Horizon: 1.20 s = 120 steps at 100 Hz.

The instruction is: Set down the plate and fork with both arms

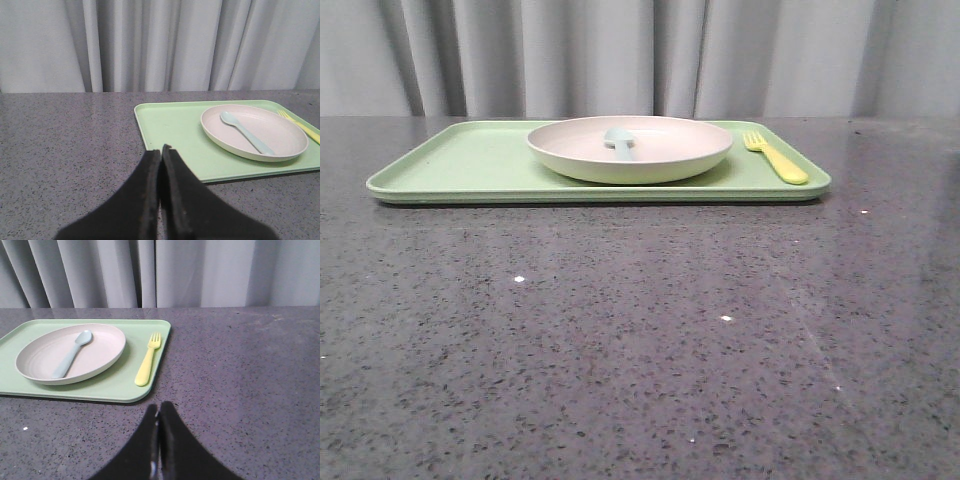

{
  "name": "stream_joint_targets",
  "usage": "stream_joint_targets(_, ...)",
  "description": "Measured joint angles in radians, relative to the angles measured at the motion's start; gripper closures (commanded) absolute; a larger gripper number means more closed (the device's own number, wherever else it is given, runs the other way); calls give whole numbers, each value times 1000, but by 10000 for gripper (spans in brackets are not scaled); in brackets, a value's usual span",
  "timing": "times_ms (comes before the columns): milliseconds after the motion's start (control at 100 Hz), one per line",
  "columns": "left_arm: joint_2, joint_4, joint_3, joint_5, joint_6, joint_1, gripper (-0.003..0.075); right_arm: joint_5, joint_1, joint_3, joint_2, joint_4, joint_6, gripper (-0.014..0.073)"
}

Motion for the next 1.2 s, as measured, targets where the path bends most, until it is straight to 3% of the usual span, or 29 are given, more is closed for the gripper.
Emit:
stream_joint_targets(590,0,39,26,-25,-2,12,741,0,0,0,0,0,0,659)
stream_joint_targets(830,-48,49,179,-158,-2,114,741,0,0,0,0,0,0,659)
stream_joint_targets(1201,-253,40,363,-200,45,212,741,0,0,0,0,0,-1,659)
